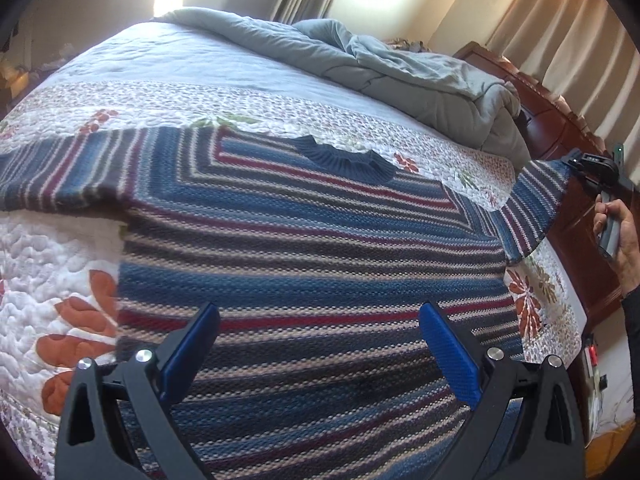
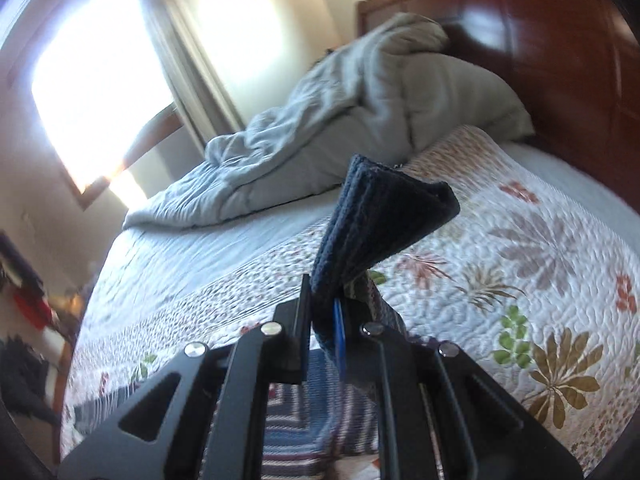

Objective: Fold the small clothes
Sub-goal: 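Carry the cuff across the sweater body toward the left tool with the right tool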

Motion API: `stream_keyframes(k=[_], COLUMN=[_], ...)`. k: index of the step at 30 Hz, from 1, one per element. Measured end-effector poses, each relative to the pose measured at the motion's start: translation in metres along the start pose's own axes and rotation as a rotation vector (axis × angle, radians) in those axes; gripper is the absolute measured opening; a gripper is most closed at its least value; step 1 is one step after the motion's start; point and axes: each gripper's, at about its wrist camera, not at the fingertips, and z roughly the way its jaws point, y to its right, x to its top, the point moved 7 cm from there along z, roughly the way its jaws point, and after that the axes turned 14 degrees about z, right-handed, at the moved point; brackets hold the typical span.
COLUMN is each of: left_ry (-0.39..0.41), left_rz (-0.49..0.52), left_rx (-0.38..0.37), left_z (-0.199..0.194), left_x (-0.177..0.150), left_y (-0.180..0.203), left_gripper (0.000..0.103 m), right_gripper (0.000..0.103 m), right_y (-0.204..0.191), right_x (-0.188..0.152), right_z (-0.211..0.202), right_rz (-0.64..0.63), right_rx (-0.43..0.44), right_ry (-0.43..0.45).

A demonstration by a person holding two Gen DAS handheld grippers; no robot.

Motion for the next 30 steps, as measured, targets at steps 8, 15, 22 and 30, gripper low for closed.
stream_keyframes(k=[8, 15, 22, 30], left_ry=[0.04, 0.062, 0.083, 0.1], left_rz=[-0.058, -0.133, -0.13, -0.132], left_rx=[-0.02, -0.028, -0.016, -0.075], left_z=[-0.017, -0.025, -0.038, -0.03], left_x=[-0.013, -0.025, -0.019, 0.033], left_y=[-0.035, -0.064, -0.081, -0.081], left_gripper=[0.099, 0.099, 0.099, 0.099], right_gripper=[0.008, 0.008, 0.008, 0.064], right_y=[-0.121, -0.189, -0.207, -0.2], right_x=[-0.068, -0.183, -0.321, -0.379], right_z=[0.016, 0.073, 0.127, 0.115], right_rz=[-0.201, -0.484, -0.853, -0.934], right_rx=[0.036, -0.064, -0.187, -0.118], right_ry=[-0.059, -0.125, -0.208, -0.312])
